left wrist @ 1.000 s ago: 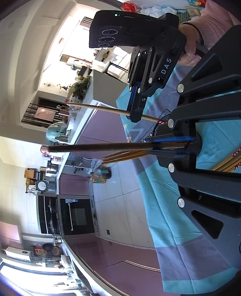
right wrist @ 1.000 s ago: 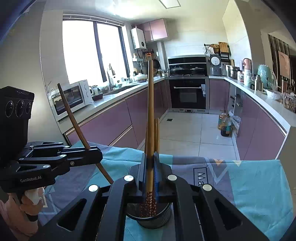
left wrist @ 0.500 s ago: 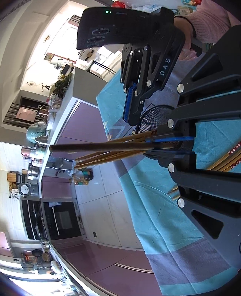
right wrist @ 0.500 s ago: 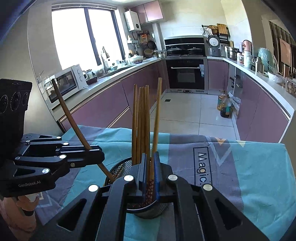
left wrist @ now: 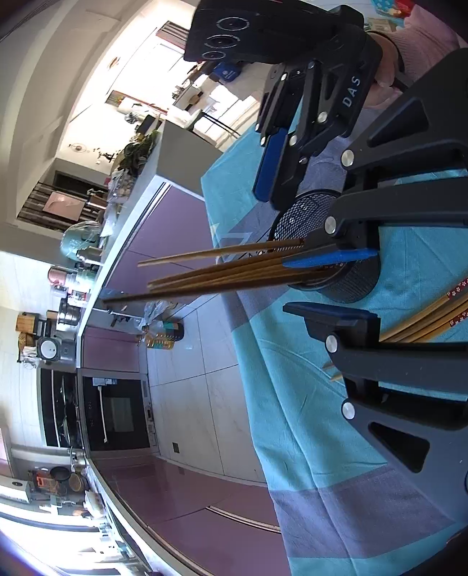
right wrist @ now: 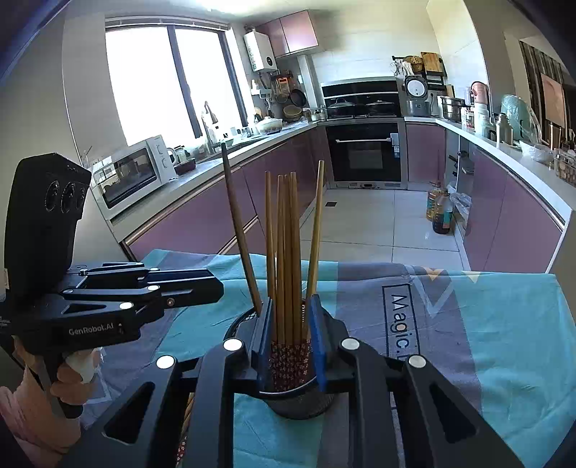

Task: Organize utensils
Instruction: 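Open the right gripper and move it back to the chopstick row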

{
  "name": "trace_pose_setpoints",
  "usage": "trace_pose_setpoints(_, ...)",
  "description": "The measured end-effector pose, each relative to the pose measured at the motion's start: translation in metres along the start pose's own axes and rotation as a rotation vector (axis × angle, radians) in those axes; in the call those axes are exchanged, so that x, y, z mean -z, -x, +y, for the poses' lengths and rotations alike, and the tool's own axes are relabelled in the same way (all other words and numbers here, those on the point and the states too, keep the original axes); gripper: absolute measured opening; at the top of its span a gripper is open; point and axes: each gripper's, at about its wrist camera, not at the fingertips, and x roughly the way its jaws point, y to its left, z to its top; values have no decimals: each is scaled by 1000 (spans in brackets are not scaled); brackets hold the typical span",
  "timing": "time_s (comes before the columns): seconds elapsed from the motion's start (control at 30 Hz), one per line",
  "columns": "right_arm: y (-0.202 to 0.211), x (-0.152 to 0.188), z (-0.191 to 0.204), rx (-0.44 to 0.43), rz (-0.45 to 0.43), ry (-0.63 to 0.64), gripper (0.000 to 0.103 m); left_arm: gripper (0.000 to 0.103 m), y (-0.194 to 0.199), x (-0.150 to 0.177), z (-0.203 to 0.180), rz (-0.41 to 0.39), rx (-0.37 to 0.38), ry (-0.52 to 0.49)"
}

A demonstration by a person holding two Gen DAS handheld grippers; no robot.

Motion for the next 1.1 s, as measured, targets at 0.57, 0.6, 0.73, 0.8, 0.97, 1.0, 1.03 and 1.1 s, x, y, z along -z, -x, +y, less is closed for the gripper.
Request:
trace_pose_setpoints(0.57,-13,63,57,-175,141,67,33,30,49,92,51,-48,-123,78)
trace_pose_setpoints(0.6,-21,69,59,-175,165,60,33,30,48,102,56,-36,-132,89)
trace_pose_setpoints(0.73,-48,88,66,-177,246,39,33,30,36,130,69,25,-138,125)
trace_pose_setpoints(0.8,-56,91,69,-176,265,35,33,30,30,140,70,49,-142,137)
trace_pose_setpoints(0.97,-67,95,74,-153,283,34,33,30,21,153,70,80,-144,141)
trace_pose_setpoints(1.0,-69,95,75,-147,284,35,33,30,20,155,69,83,-143,141)
trace_pose_setpoints(1.03,-69,95,75,-142,285,36,33,30,19,157,69,86,-143,141)
trace_pose_setpoints(1.1,-72,95,77,-130,285,39,33,30,16,159,67,94,-147,138)
